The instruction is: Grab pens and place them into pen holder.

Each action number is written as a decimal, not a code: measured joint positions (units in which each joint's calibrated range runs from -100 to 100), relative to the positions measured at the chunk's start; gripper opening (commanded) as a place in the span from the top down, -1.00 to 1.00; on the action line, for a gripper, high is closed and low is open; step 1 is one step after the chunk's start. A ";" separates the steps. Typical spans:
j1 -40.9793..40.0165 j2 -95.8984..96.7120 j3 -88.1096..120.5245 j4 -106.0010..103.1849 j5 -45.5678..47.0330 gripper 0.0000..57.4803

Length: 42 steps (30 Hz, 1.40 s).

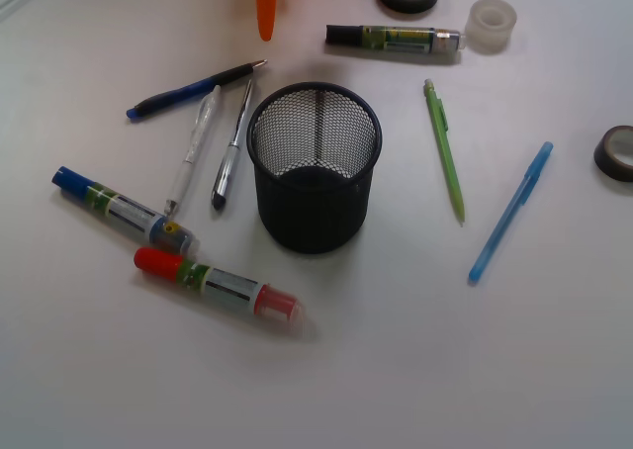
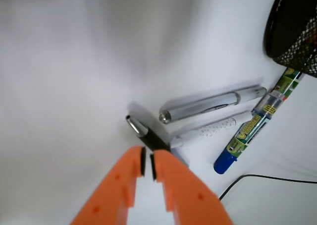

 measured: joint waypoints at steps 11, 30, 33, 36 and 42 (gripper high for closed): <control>-6.88 -0.70 0.63 -0.17 -1.86 0.95; -0.22 0.00 0.72 -5.96 -5.52 0.94; 1.48 4.70 0.36 -10.02 -9.52 0.94; 3.63 12.46 -2.34 -13.74 -13.19 0.94; 6.14 33.36 -12.76 -19.18 -19.44 0.94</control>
